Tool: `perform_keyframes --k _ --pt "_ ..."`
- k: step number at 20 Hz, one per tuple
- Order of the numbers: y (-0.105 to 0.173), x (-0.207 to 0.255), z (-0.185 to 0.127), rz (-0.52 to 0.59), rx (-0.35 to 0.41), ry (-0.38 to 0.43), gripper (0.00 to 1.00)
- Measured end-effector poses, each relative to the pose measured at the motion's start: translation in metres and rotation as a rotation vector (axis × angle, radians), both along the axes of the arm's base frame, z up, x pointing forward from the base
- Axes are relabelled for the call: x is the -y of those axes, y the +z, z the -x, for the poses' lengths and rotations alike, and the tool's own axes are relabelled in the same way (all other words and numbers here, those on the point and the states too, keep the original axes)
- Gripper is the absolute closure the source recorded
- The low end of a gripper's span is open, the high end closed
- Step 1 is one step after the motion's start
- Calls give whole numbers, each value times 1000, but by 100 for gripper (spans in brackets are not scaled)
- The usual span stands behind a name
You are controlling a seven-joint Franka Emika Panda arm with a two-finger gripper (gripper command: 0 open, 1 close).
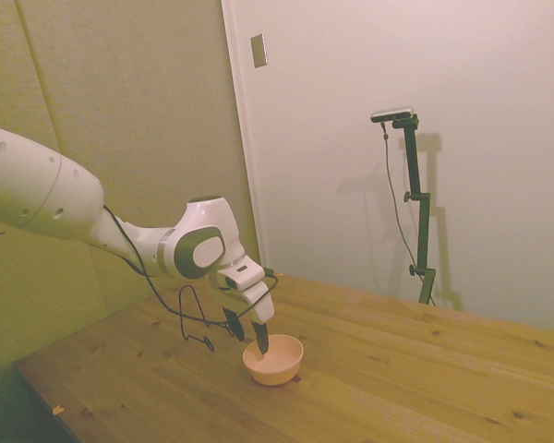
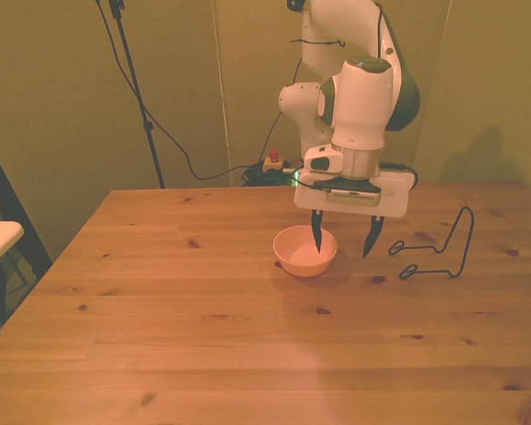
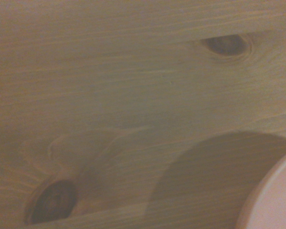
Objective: Load the bowl
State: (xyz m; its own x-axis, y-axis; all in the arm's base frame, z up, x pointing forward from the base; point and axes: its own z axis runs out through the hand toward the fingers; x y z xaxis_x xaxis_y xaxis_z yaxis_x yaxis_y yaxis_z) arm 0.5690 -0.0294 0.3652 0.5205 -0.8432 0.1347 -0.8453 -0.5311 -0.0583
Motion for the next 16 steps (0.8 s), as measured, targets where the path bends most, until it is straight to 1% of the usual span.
perform_keyframes --k 5,16 --pt "-10 10 -2 2 -7 -15 100" --pt "-15 20 1 2 -14 -17 100"
